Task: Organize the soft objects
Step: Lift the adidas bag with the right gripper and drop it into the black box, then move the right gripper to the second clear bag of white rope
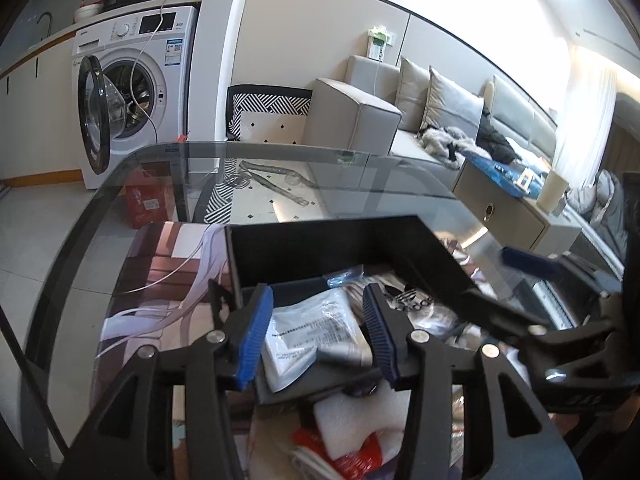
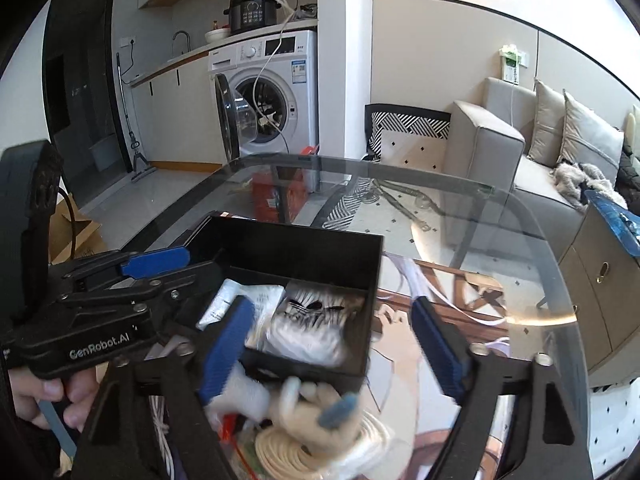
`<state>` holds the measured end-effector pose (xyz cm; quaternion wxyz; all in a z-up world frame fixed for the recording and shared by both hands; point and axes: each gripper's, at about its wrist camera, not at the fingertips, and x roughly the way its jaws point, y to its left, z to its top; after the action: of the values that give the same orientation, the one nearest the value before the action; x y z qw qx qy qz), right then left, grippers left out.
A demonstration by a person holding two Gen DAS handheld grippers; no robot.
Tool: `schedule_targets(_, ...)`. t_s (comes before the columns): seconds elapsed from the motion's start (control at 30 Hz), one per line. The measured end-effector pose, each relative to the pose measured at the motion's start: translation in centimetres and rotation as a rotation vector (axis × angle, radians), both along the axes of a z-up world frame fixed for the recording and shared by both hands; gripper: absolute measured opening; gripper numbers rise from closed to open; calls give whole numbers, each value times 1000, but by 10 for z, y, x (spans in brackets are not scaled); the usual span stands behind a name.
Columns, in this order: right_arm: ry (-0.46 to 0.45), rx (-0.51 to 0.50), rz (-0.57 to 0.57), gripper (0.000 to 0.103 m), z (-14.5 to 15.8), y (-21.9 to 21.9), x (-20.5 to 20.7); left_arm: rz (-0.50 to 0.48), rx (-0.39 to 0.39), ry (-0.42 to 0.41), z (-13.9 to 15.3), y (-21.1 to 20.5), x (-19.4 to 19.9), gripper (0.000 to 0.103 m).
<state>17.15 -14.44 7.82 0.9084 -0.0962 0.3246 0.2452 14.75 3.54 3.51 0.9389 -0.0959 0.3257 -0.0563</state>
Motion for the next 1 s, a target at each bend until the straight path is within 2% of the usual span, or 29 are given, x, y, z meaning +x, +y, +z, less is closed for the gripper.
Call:
schedule_targets(0.1,-30,26,-18,102,4,-14,-13,-25,18,-14,1,-3,-9,53)
schedule_targets(0.17,-31,50,-18,102,6,-22,-18,-47,25,-38,4,-6,-17,70)
schedule_targets(0.2,-26,57,-18,102,6,-26,-20,-51,26,-53,6,-7,-21,98)
schedule_targets(0.23,-25,61,-23,102,6,-30,-24,-36,44,-69,9,-9,-26,103)
schedule_targets(0.3,-26,63,-30,103,6,-36,-30,-24,70,-107,12,-11,-34,103)
schedule_targets(0.5,-14,70,-41,103,-2,-50,-45,-4,66,-94,11,-3,-47,103)
schedule_targets(0.83,33,65,-29,103,-26,-55,-59,33,91,-42,-9,7,-71,103)
schedule_targets(1.0,45,48,-31,103,-31,-52,-61,18,85,-9,-20,2,-80,103)
